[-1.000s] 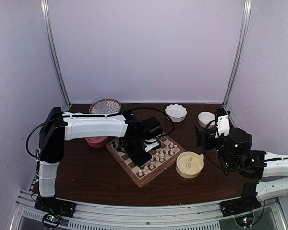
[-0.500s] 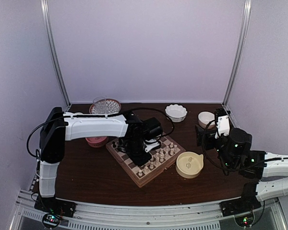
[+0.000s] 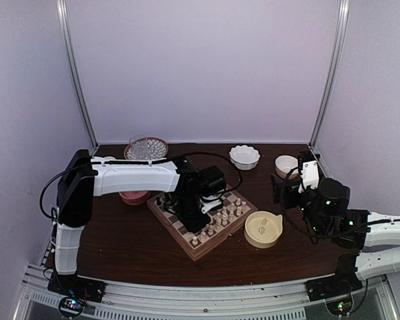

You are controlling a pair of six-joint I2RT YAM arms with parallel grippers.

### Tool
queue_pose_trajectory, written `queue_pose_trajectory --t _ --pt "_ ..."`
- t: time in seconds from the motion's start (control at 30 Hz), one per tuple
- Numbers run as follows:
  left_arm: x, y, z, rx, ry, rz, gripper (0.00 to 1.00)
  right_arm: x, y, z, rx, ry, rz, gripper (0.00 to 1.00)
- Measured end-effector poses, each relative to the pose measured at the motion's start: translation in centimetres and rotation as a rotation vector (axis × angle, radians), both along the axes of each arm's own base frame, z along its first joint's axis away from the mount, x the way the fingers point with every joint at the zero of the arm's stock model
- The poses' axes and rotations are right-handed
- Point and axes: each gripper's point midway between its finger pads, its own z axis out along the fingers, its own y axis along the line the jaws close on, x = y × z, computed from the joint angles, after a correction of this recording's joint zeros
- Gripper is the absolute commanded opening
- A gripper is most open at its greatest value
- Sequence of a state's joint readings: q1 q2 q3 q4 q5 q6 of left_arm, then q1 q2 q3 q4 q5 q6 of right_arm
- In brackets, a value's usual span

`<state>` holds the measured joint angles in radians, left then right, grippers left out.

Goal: Set up the chess pieces on the board
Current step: Place the pawn on b2, then pick up the pawn from the storage box.

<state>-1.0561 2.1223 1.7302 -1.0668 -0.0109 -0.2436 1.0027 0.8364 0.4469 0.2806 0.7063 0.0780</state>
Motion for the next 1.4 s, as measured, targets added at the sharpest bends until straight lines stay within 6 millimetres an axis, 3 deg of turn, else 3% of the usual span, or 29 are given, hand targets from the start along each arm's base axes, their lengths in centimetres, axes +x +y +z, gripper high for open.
queue_pose_trajectory --t 0.2,0.5,0.6,0.9,0.97,1.07,1.13,1.33,1.4 --pt "0.0 0.0 0.0 0.0 0.0 0.0 0.26 0.0 0.0 0.0 0.0 0.0 0.003 0.99" --pt "0.2 0.1 0.1 0.005 -0.013 0.003 0.25 0.0 0.2 -0.1 -0.001 0.002 0.01 1.0" --pt "0.6 0.3 1.0 0.002 -0.045 0.008 0.26 -0.2 0.3 -0.4 -0.016 0.019 0.028 1.0" --pt "1.9 2.5 10.3 -0.146 -0.255 0.069 0.31 -1.3 1.1 0.4 -0.008 0.179 0.107 1.0" --pt "2.2 3.4 12.4 -0.205 -0.318 0.092 0.31 -1.7 1.2 -0.5 -0.002 0.255 0.133 1.0" --pt "2.3 4.3 13.7 -0.278 -0.387 0.114 0.33 -2.4 1.4 -2.0 -0.018 0.377 0.161 0.99" --pt "2.0 5.4 14.0 -0.33 -0.432 0.123 0.34 -2.9 1.6 -3.0 -0.047 0.46 0.17 0.93" --pt "1.2 8.5 15.4 -0.515 -0.6 0.139 0.35 -3.2 2.3 -6.3 -0.16 0.684 0.157 0.56" --pt "1.2 9.1 16.0 -0.573 -0.653 0.147 0.35 -3.1 2.6 -8.0 -0.212 0.765 0.146 0.52"
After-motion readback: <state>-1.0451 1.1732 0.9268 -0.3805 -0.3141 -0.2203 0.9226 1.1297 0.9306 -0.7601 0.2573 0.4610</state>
